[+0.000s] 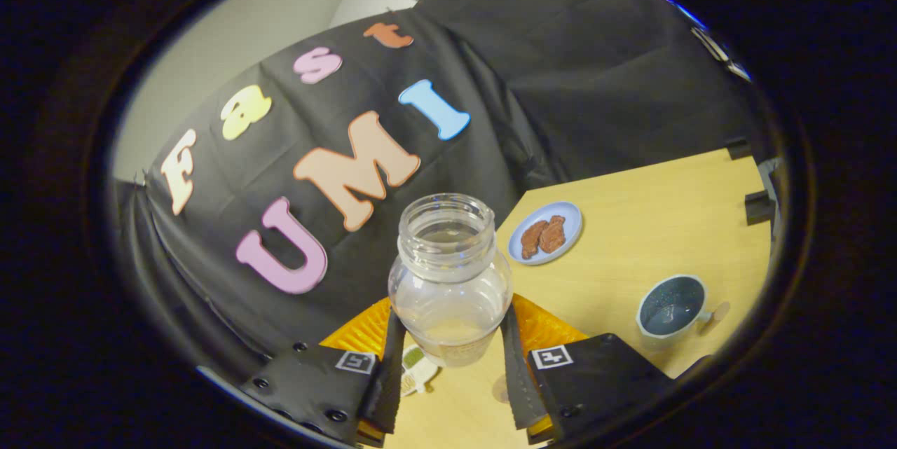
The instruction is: Take the bottle from table, then pour the juice into the cup, finally place the bottle on the coaster
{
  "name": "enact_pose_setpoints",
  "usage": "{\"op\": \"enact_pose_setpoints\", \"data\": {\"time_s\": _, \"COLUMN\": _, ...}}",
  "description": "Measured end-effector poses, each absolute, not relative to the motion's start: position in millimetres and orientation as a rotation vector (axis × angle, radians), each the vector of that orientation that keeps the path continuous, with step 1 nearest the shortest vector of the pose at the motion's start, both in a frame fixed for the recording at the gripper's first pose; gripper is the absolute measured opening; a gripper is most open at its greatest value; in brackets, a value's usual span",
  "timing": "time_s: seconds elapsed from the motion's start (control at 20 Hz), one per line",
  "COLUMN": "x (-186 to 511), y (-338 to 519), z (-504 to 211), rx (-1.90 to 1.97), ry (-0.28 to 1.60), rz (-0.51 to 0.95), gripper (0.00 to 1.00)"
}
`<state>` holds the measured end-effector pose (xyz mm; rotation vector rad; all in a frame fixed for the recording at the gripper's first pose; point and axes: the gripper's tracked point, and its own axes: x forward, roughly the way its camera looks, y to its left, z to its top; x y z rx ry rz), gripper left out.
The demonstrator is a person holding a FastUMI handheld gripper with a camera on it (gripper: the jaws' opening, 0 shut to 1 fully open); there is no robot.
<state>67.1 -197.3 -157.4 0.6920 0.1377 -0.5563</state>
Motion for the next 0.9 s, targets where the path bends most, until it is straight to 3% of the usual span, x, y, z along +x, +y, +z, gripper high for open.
{"op": "enact_pose_setpoints", "data": {"time_s": 0.35, "x": 80.3, "y": -162.4, "z": -219.7, "rx": 0.431, "ry": 0.388, "rz": -0.449, "gripper": 0.66}}
{"op": "enact_pose_setpoints", "data": {"time_s": 0.9, "x": 103.7, "y": -149.5, "z": -291.6, "rx": 0.273, "ry": 0.553, "rz": -0.366, "gripper": 0.66}}
